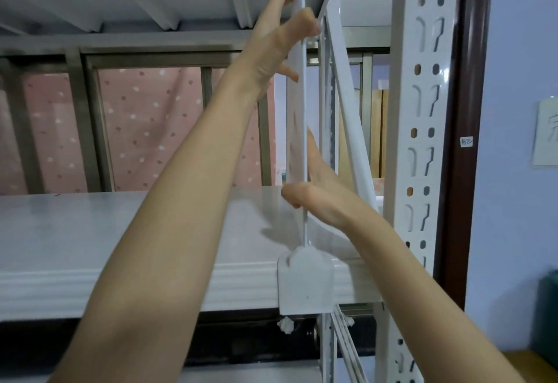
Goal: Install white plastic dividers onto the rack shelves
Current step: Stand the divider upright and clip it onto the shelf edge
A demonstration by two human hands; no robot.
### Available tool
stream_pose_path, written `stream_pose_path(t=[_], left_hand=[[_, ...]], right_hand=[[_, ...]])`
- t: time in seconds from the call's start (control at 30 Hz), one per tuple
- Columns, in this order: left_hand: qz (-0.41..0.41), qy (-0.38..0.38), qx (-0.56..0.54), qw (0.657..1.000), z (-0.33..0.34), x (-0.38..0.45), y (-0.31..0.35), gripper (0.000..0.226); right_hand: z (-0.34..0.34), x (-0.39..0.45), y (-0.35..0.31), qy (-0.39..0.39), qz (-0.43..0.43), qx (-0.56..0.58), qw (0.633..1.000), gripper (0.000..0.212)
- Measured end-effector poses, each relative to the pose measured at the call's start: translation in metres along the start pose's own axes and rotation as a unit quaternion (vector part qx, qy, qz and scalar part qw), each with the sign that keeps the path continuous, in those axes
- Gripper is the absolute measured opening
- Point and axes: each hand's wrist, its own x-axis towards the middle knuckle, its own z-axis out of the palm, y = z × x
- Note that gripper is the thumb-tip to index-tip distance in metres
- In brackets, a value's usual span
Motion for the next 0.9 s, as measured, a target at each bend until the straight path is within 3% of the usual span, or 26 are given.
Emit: stream_pose_path(t=[0.1,0.23,0.37,0.47,0.6,0.8,0.9], left_hand=[[0.0,0.011,-0.003,1.0,0.005,-0.006,0.0,0.107],[-0.005,0.029,-0.015,0.999,0.004,-0.006,-0.002,0.11],[0.011,0.006,-0.008,1.0,0.006,-0.011,-0.004,0.131],[0.005,0.03,-0.026,0.999,0.003,-0.014,-0.003,0.114],[-0.006,-0.001,-0.023,1.0,0.004,-0.017,0.002,0.125],[-0.062,-0.015,-0.012,0.998,0.003,-0.024,0.02,0.109],[-0.086,-0.018,-0.029,0.996,0.003,-0.042,0.02,0.091]], right_hand=[[0.004,-0.007,0.006,0.005,-0.004,0.039,0.999,0.1],[0.003,-0.006,0.009,0.005,-0.009,0.041,0.999,0.099],[0.004,-0.005,0.015,0.001,-0.012,0.04,0.999,0.098],[0.006,-0.005,0.018,-0.002,-0.012,0.027,1.0,0.097],[0.007,-0.006,0.023,0.003,-0.017,0.013,1.0,0.096],[0.005,-0.015,0.02,0.004,-0.018,0.018,1.0,0.088],[0.006,-0.022,0.022,-0.009,-0.03,0.008,0.999,0.089]])
